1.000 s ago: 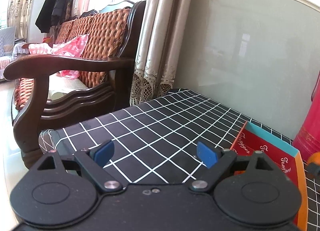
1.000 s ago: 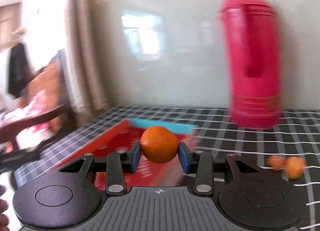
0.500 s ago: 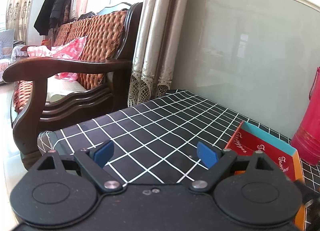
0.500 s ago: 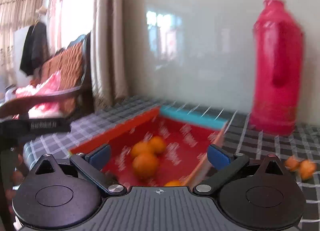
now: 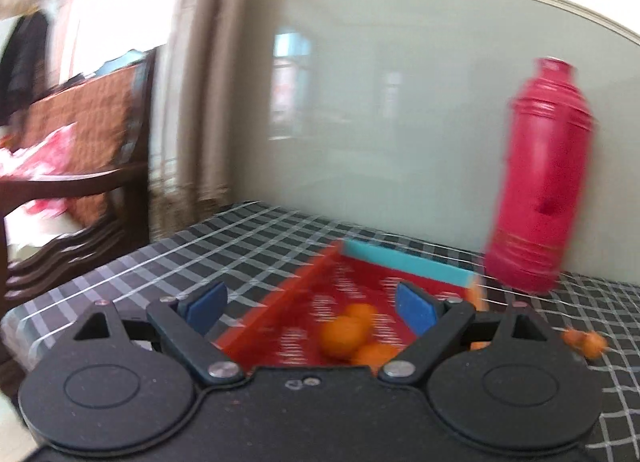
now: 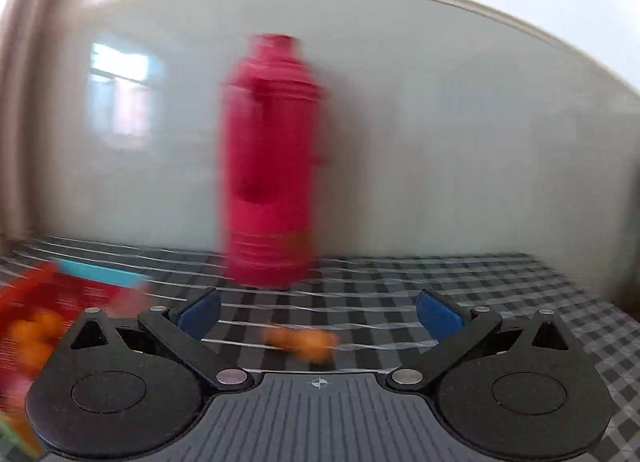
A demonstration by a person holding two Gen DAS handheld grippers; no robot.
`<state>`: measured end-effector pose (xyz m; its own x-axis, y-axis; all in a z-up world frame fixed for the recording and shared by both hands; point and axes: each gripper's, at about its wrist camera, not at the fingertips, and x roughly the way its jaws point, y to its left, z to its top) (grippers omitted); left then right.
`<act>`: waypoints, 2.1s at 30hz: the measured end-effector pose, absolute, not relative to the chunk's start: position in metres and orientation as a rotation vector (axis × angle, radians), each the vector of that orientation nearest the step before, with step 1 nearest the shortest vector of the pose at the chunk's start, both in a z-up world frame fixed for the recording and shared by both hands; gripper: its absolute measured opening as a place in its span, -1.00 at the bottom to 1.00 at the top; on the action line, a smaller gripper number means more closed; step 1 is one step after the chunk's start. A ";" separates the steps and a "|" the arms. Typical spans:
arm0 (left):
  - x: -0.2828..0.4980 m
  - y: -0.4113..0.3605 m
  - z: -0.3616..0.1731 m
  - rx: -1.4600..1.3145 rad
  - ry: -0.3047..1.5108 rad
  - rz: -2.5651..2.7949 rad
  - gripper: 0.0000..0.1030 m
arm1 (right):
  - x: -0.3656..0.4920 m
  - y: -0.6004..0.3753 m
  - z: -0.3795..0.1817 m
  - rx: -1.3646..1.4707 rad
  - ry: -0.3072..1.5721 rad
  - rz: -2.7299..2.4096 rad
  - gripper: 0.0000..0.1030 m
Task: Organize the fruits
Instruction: 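Reach the left gripper to the small carrot piece and close on it, then carry the carrot piece with the left gripper into the box, open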
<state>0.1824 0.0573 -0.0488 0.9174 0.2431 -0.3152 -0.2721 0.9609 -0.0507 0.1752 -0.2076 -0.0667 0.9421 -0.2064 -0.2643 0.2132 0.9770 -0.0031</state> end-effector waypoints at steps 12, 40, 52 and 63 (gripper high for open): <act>0.223 -0.064 -0.073 0.100 0.378 -0.112 0.47 | 0.159 -0.276 -0.089 -0.044 0.244 -0.609 1.00; 0.330 -0.146 -0.120 0.137 0.587 -0.313 -0.31 | 0.151 -0.291 -0.089 -0.036 0.227 -0.609 1.00; 0.343 -0.140 -0.123 0.071 0.630 -0.319 -0.72 | 0.155 -0.285 -0.089 -0.034 0.233 -0.576 1.00; 0.323 -0.127 -0.110 0.081 0.538 -0.256 -0.72 | 0.153 -0.283 -0.087 -0.031 0.223 -0.556 1.00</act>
<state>0.3234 -0.1267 -0.1096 0.8280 -0.2199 -0.5159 0.2620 0.9650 0.0092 0.1530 -0.2826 -0.0865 0.8257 -0.5269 -0.2016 0.5201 0.8494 -0.0898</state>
